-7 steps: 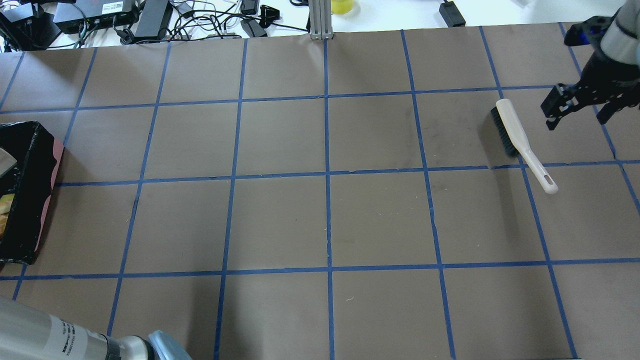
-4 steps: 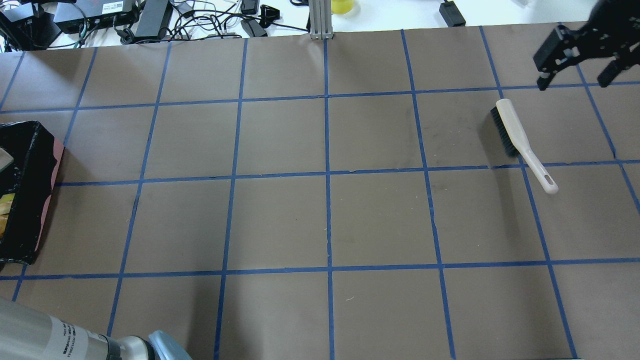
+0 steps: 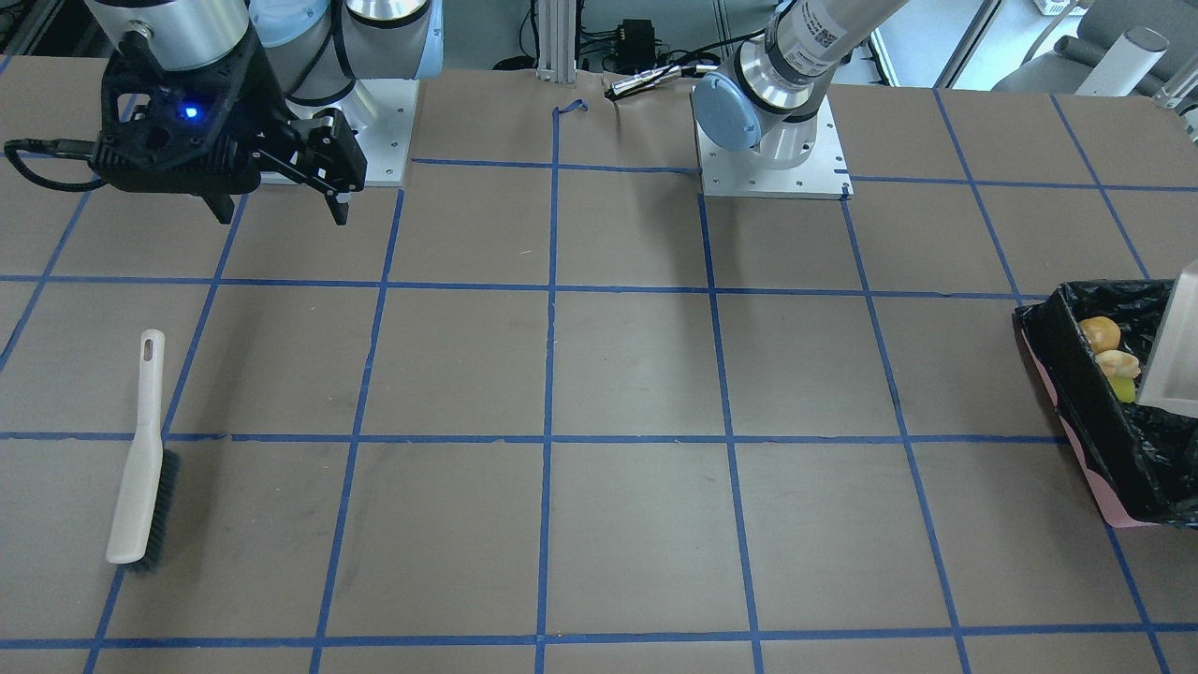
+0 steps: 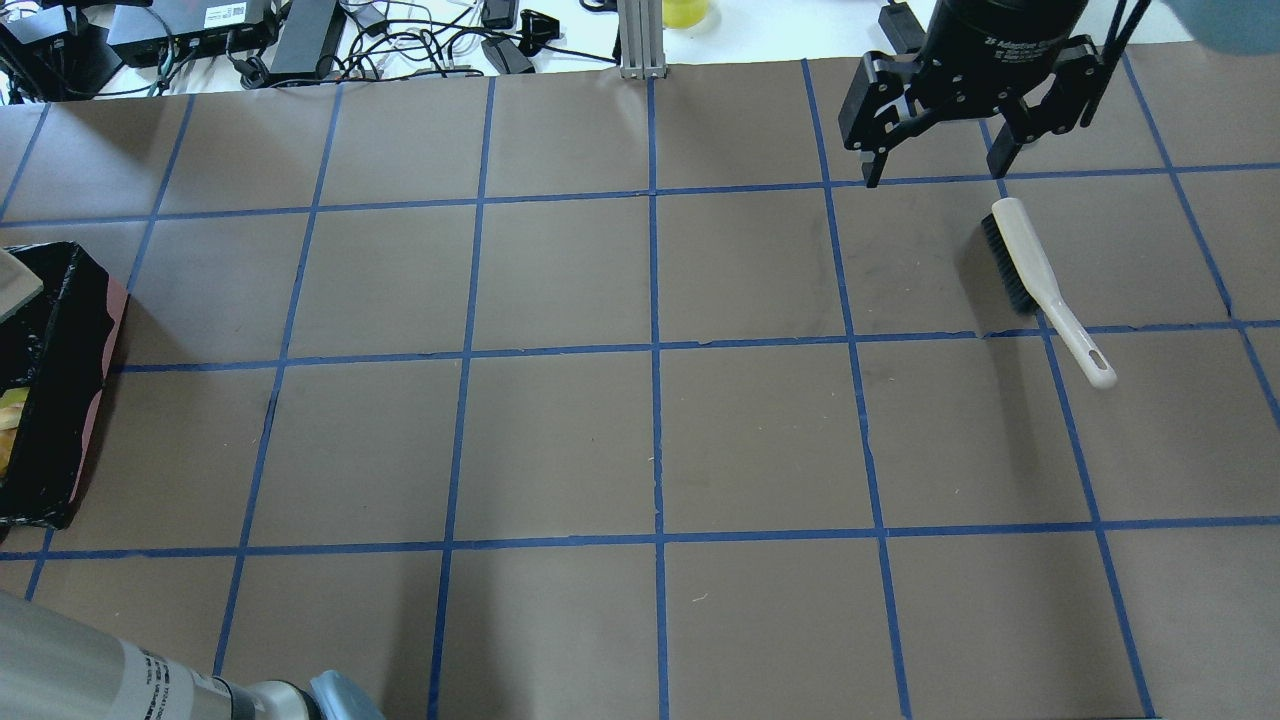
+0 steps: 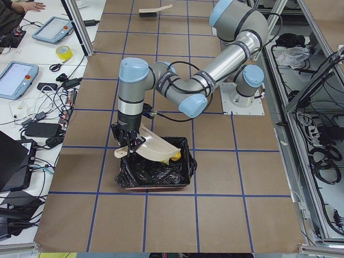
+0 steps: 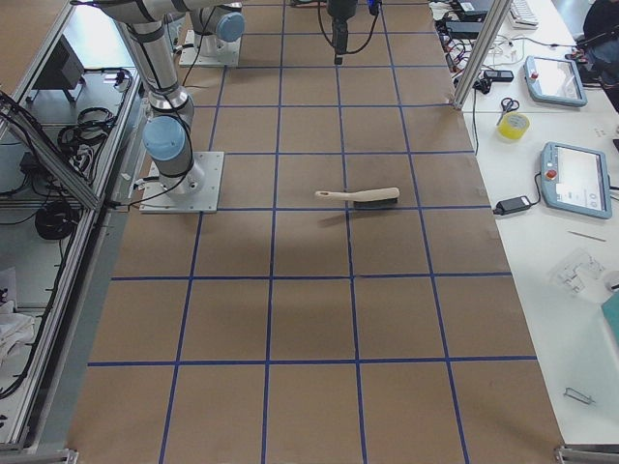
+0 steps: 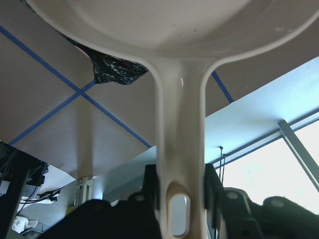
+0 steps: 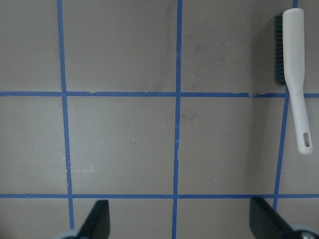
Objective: Sweep and dump trash into bin
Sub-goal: 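Bring the empty dustpan back and lower it onto the table with the left gripper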
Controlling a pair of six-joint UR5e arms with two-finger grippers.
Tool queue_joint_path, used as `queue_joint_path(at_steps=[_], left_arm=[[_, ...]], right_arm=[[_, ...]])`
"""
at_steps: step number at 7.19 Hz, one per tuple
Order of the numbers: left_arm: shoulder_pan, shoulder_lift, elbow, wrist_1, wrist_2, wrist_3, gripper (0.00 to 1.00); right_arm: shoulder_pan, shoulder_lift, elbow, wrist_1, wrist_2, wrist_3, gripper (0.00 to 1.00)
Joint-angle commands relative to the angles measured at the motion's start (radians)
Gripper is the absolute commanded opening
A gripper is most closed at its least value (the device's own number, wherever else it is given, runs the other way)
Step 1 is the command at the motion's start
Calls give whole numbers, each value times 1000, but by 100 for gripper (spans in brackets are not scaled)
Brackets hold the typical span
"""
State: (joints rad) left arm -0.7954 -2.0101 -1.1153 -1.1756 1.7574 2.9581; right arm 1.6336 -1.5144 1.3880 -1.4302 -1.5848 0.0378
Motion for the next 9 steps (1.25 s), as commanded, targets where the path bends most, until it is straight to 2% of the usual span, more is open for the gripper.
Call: queue_joint_path(at_steps=[1, 2, 4, 6, 7, 9], left_arm=[[-47, -15, 89, -220, -45, -213, 0], [-73, -13, 88, -272, -77, -334, 0], [-146, -47, 53, -332, -142, -547, 0], [-230, -76, -4, -319, -179, -708, 0], [-276, -107, -11, -317, -205, -791, 0], [-376, -174, -33, -236, -206, -916, 0]], right_arm=[[-1, -41, 99, -79, -1, -7, 99], [0, -100, 152, -123, 2, -25, 99], [3, -113, 187, -131, -4, -30, 100], [5, -115, 181, -136, -6, -27, 100], [6, -115, 183, -204, -1, -22, 100], [5, -113, 186, -228, -10, -25, 100]])
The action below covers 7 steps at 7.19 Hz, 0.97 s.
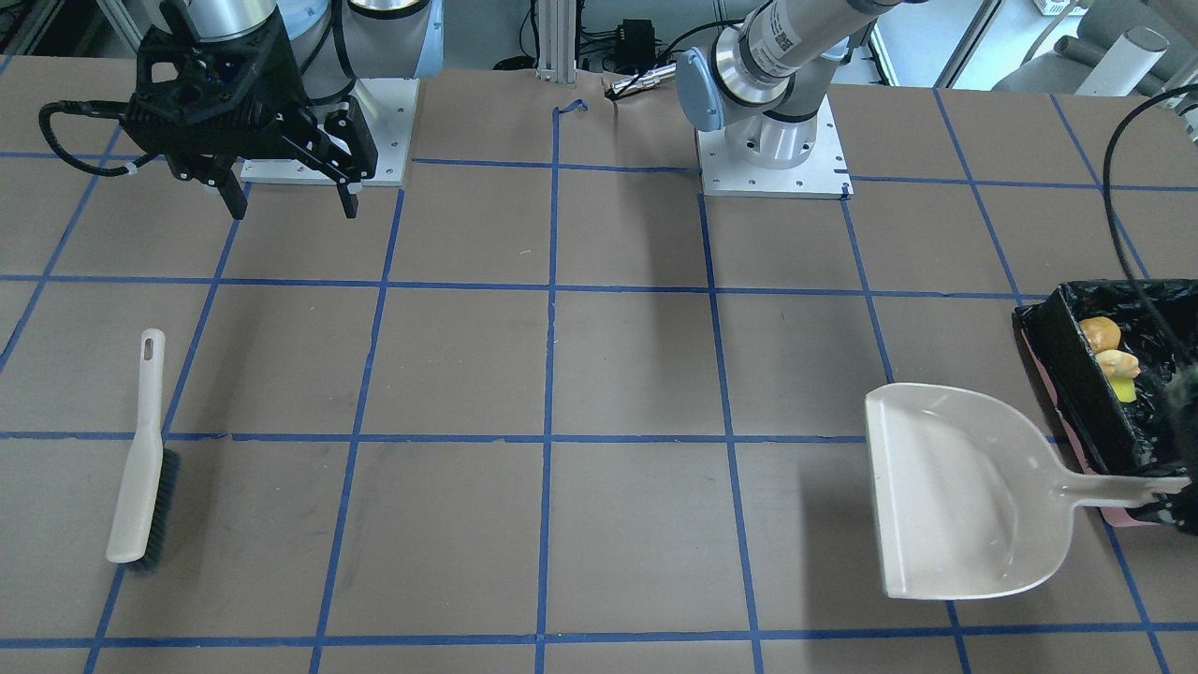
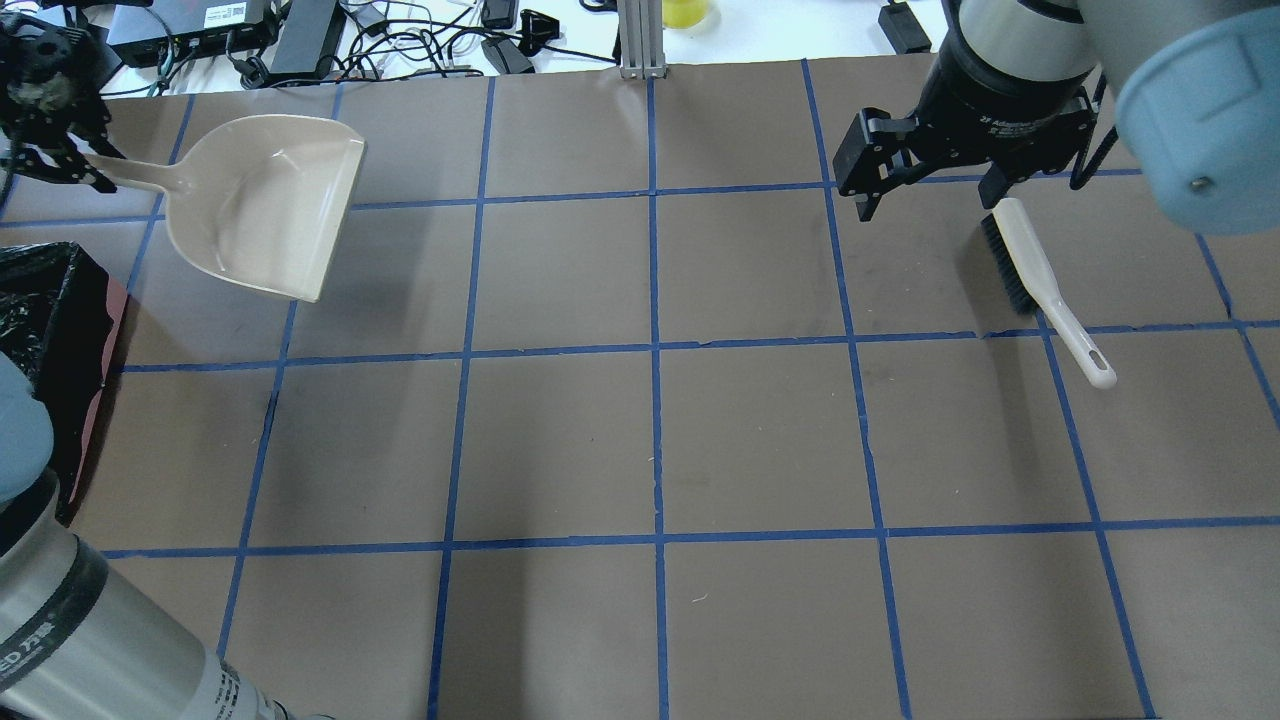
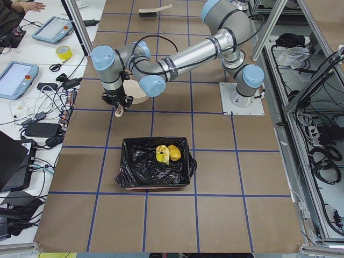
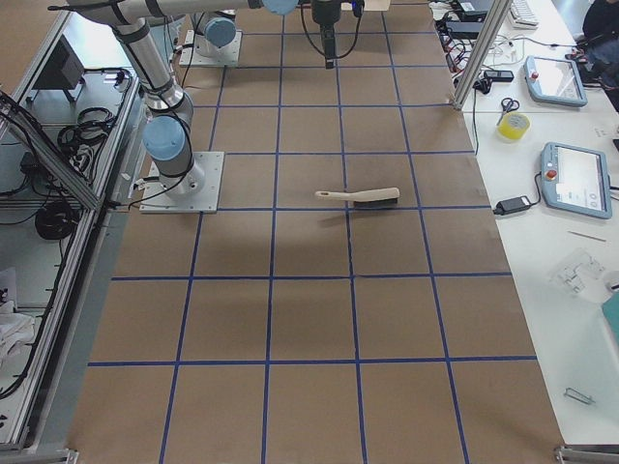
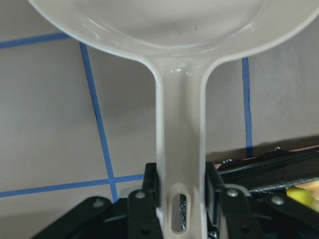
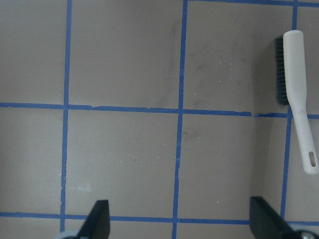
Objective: Sweep and dump trash into bin
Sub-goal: 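Bring the empty dustpan back and lower it onto the table with the left gripper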
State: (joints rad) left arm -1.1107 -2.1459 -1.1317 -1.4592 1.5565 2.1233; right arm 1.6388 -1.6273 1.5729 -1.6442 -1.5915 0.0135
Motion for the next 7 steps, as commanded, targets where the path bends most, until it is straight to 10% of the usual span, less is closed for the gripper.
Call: queue_joint_path(at_steps=[1, 7], left_arm=[[-98, -72, -23, 93, -4, -132, 0], [-232, -89, -83, 108, 8, -235, 0]], right_arm=[[1, -3, 4, -11, -4, -1, 100], [-1, -2, 6, -11, 15, 25, 100]])
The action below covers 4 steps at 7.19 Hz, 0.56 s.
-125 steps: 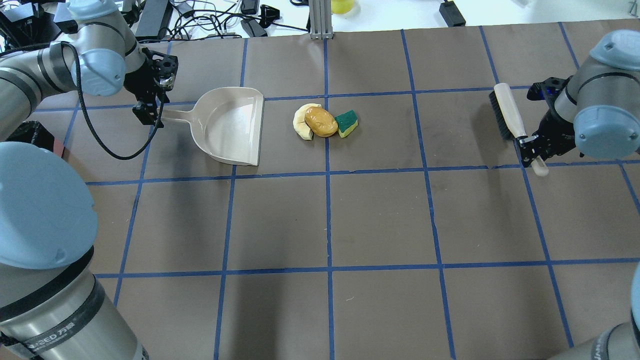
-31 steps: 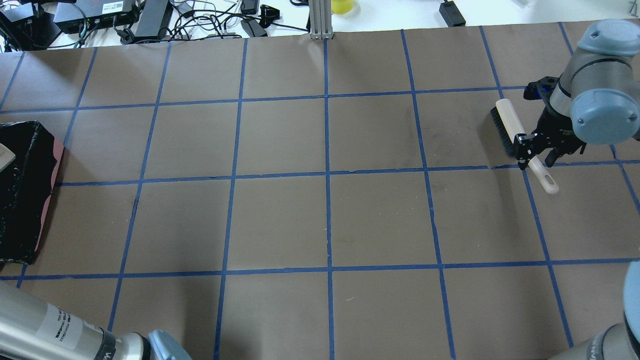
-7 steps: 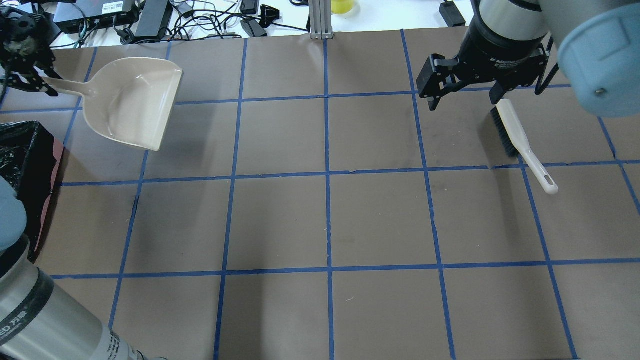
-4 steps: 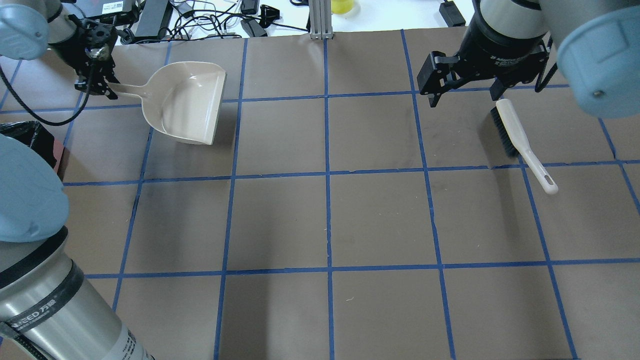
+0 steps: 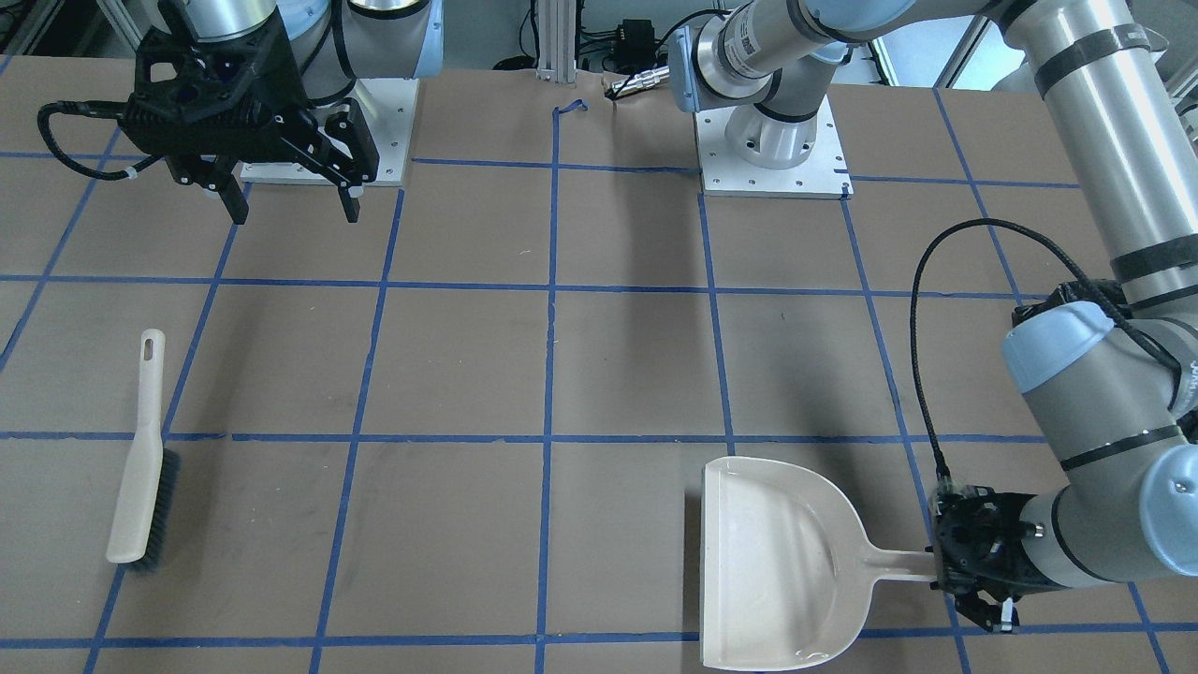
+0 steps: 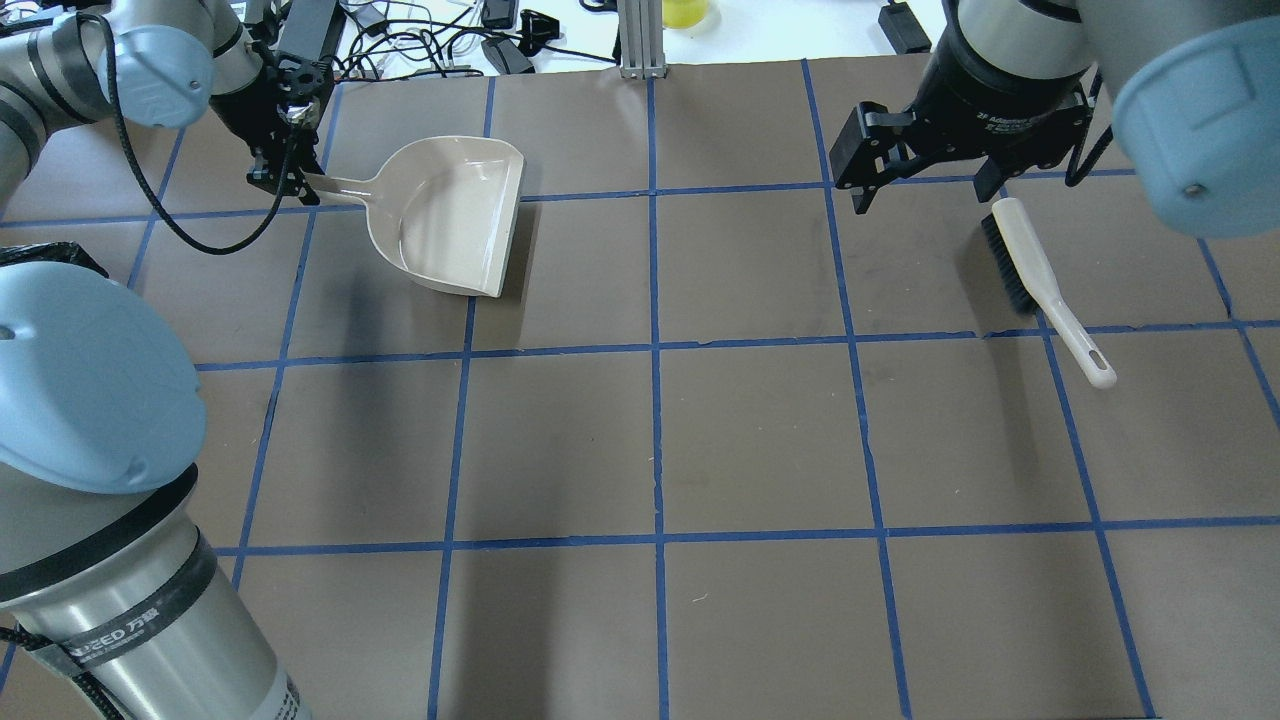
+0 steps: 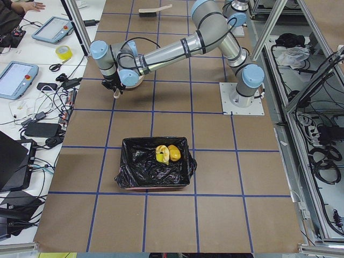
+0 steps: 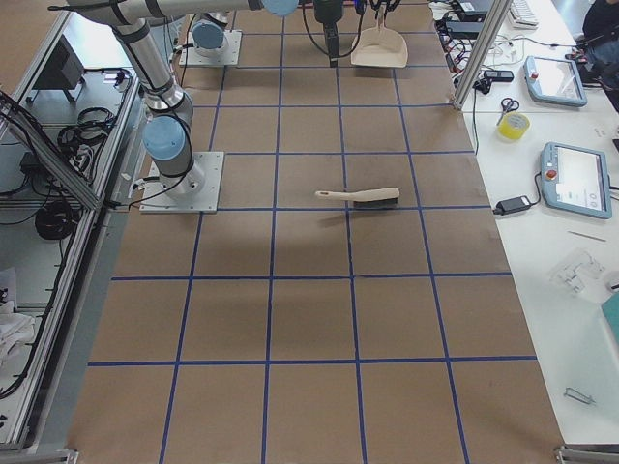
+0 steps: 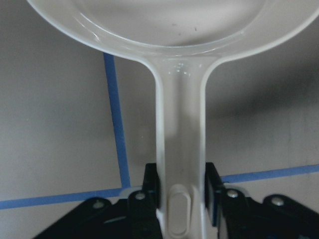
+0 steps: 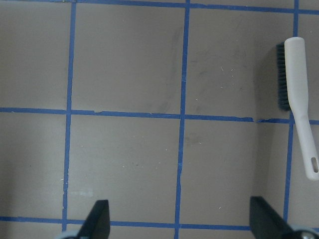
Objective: Sweep and dump trash into bin
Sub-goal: 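Bring the empty dustpan back and lower it onto the table with the left gripper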
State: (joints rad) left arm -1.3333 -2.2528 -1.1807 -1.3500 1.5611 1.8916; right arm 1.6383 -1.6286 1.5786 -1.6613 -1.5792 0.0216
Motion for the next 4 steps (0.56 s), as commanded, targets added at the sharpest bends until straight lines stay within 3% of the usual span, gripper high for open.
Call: queue_joint_path(at_steps=[1, 3, 4], left_arm=[[-9, 35, -74, 9, 2, -2, 0], [-9, 26, -88, 40, 2, -2, 0], [-9, 24, -88, 40, 1, -3, 18]], right_arm=[[2, -1, 0, 5, 2, 17, 100], [2, -1, 0, 9, 4, 21, 100], [0, -1, 0, 17, 7, 31, 100]])
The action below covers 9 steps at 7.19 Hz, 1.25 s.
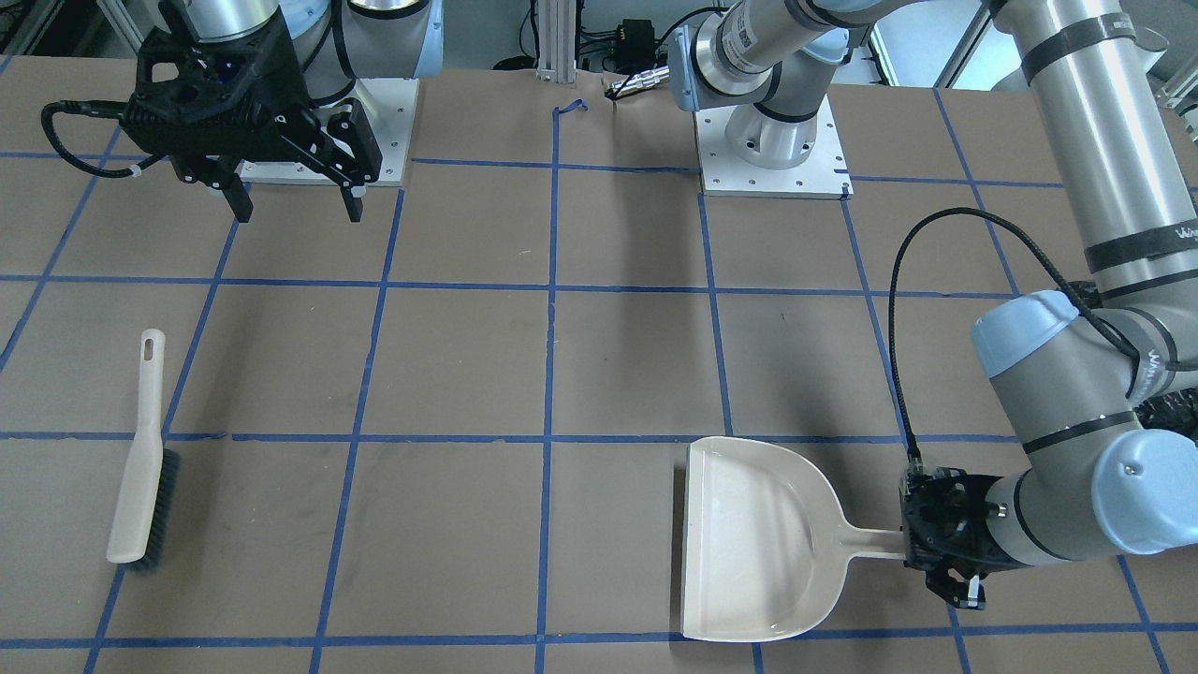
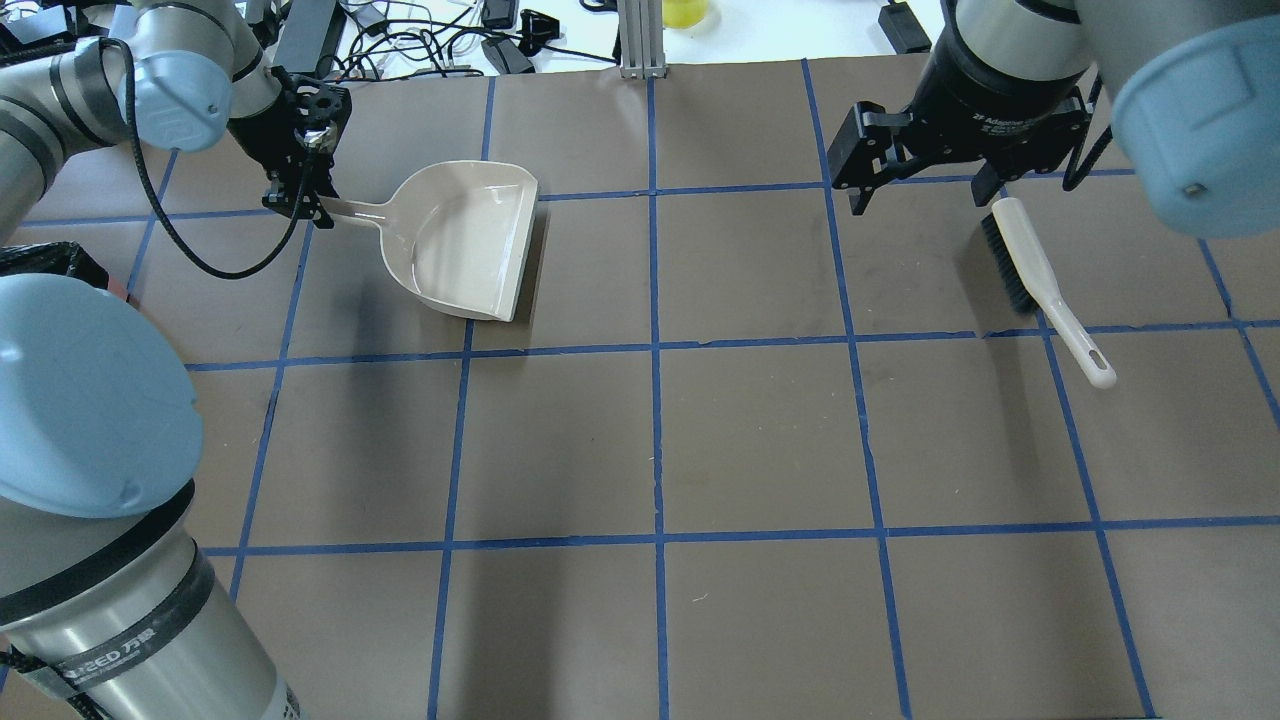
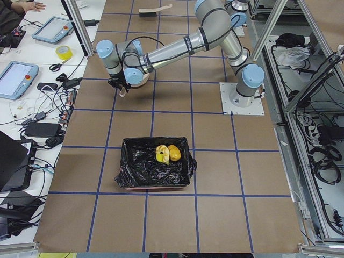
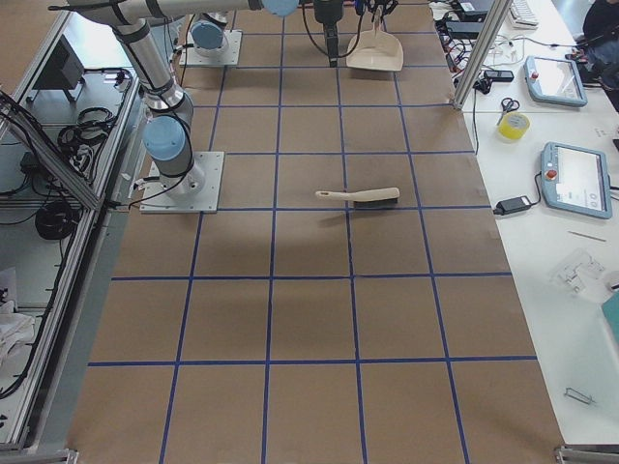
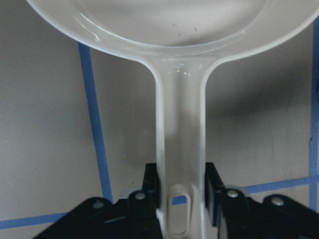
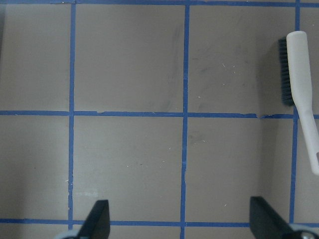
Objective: Sweep and dump trash into bin
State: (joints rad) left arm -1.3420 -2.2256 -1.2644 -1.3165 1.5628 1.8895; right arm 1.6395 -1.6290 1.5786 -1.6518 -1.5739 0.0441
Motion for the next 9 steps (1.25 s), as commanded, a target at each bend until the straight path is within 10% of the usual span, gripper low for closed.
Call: queue_joint_path(at_steps=[1, 3, 9], left_arm=[[0, 0, -4, 9, -10, -6, 58], [1, -8, 11, 14, -10, -12, 90], [-8, 274, 16, -284, -13, -283, 91]], right_arm=[[0, 0, 0, 7, 2, 13, 100], [0, -2, 0, 35, -1, 13, 100], [0, -2, 0, 40, 3, 13, 100]])
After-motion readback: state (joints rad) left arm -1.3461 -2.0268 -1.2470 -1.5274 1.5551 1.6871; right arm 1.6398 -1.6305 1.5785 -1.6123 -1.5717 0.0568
